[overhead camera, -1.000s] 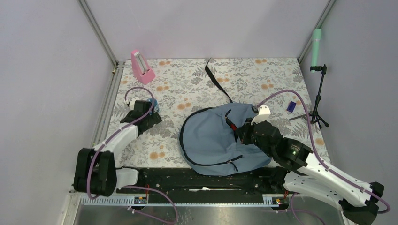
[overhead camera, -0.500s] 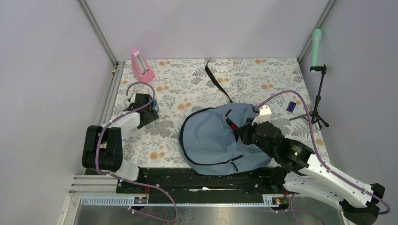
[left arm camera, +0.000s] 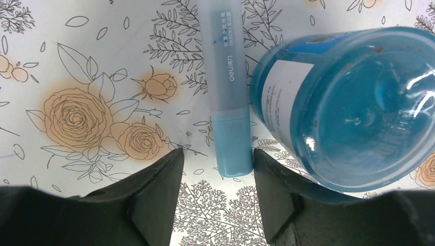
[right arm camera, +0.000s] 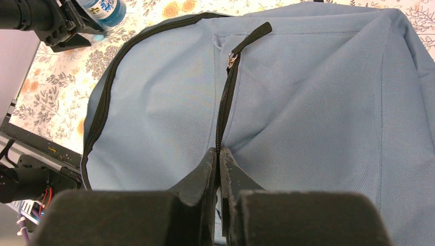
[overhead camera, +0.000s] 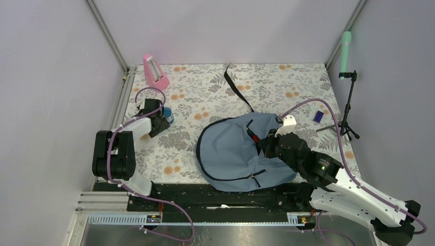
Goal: Pack the student bag
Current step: Pick up the personal item from the center of the board, then place the personal item in the student bag, then pick up the personal item from the center of the board, then place the personal item in the student bag.
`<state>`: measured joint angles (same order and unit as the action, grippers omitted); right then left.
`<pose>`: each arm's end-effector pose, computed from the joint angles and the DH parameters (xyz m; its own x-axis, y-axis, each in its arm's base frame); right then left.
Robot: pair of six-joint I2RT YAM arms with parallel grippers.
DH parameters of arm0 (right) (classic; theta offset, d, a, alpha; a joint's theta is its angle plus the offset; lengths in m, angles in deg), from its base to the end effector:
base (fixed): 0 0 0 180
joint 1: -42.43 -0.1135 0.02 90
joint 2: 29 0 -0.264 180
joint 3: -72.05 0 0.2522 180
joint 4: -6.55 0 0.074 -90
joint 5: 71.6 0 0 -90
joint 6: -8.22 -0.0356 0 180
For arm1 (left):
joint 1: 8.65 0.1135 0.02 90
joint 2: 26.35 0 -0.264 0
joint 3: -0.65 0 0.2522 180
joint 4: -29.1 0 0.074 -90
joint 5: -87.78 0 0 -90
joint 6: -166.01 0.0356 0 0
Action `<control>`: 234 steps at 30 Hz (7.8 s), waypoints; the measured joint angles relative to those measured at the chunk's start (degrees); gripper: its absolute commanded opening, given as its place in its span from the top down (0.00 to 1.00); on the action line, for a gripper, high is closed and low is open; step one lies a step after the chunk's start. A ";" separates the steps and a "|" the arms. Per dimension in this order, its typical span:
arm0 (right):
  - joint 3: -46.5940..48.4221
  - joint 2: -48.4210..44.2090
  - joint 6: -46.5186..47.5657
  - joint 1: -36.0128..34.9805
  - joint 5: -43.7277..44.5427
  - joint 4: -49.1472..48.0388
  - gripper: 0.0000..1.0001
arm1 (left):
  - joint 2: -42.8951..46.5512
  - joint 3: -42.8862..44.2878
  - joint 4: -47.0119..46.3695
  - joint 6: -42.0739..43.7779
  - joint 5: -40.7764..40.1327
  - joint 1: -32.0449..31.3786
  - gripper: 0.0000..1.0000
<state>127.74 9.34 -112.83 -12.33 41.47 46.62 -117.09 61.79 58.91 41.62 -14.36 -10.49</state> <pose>0.0992 0.1162 0.3112 -0.4709 0.1558 -0.8683 -0.3501 0.8704 0.3461 0.2982 -0.0021 0.1592 -0.6673 -0.5310 -0.5222 -0.5483 0.8248 -0.1380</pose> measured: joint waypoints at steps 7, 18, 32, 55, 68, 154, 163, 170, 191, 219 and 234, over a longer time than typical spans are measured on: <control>0.00 0.00 0.00 0.00 0.00 0.00 0.94 | -0.31 0.39 0.11 -0.17 1.20 1.31 0.52; 0.00 0.00 0.00 0.00 0.00 0.00 0.94 | -1.40 1.22 -0.61 -0.13 4.48 3.02 0.80; 0.00 0.07 -0.04 0.00 0.00 0.00 0.94 | 14.12 -8.72 -1.31 0.26 8.33 3.63 0.87; 1.01 2.91 0.15 0.00 0.22 -0.46 0.94 | 22.93 4.07 10.38 5.51 25.53 -47.25 0.94; 1.01 2.38 0.15 0.00 0.13 -0.42 0.94 | 15.06 5.22 4.09 4.35 37.05 -50.25 0.95; 1.09 1.90 -1.81 0.02 -0.20 -0.11 0.93 | 29.70 -2.16 2.43 7.02 -6.43 -19.30 0.01; 1.09 1.88 -2.05 0.02 -0.17 -0.46 0.93 | 12.92 2.95 2.32 9.01 -1.25 -8.66 0.01; 1.07 1.27 -2.16 0.02 -0.02 -0.37 0.92 | 3.13 10.40 2.38 10.67 1.49 -4.48 0.01; 1.07 0.83 -2.32 0.02 0.28 0.09 0.92 | -8.04 15.91 3.48 13.81 6.80 -1.51 0.57; 2.38 4.17 -2.14 0.02 0.26 0.02 0.92 | 40.09 -6.25 -1.57 6.84 28.81 -14.67 0.73; 4.04 6.69 0.74 0.02 1.53 -1.51 0.91 | 28.70 2.78 -9.05 7.17 38.40 -36.20 0.73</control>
<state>131.79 16.03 -112.09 -12.31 43.00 45.11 -88.40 64.57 49.86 48.79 24.04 -46.69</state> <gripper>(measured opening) 0.088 0.639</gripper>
